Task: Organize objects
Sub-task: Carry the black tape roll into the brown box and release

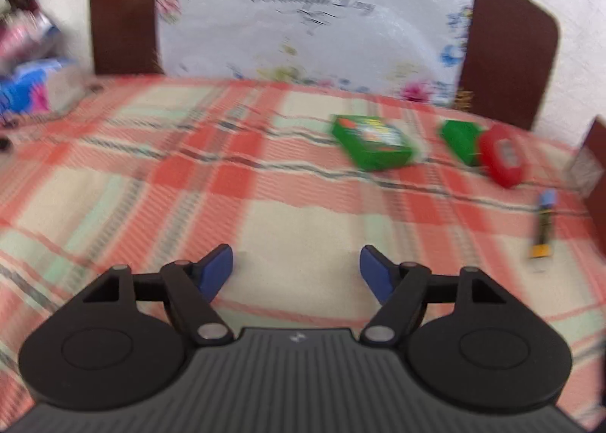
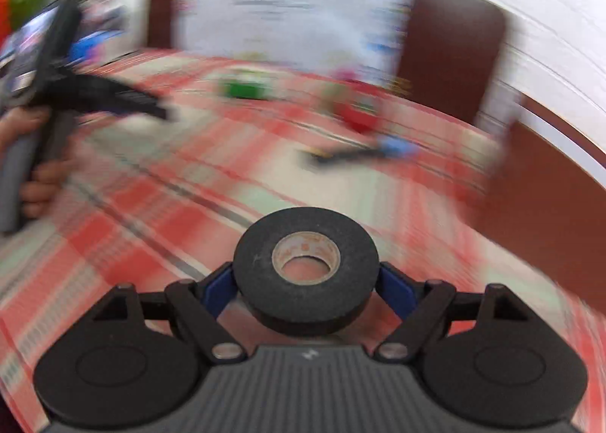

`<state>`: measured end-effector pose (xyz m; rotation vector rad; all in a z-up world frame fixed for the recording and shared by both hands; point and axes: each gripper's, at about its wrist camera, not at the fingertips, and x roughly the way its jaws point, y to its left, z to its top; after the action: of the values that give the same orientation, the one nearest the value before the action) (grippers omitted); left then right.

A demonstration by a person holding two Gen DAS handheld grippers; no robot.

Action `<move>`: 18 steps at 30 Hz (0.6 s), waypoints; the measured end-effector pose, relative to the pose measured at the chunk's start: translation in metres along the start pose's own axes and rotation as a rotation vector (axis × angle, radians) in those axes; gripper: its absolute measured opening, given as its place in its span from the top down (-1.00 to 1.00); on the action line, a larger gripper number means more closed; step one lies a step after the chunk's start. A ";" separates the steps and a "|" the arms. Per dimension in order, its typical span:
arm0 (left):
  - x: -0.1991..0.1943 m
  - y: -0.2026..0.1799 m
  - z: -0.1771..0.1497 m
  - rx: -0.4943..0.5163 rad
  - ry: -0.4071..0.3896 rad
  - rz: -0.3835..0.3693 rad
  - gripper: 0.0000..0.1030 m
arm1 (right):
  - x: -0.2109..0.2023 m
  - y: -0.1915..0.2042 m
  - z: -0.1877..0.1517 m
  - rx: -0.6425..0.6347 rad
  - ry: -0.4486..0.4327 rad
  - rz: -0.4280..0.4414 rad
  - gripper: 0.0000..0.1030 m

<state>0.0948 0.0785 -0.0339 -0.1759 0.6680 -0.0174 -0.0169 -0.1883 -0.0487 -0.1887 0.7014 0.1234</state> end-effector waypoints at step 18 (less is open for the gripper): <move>-0.017 -0.235 -0.064 0.437 0.390 -0.450 -0.36 | -0.018 -0.058 -0.034 0.130 -0.039 -0.003 -0.69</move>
<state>0.0516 -0.1613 -0.0333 0.1065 0.9831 -0.6386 -0.0411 -0.2531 -0.0547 -0.0626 0.6683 0.0784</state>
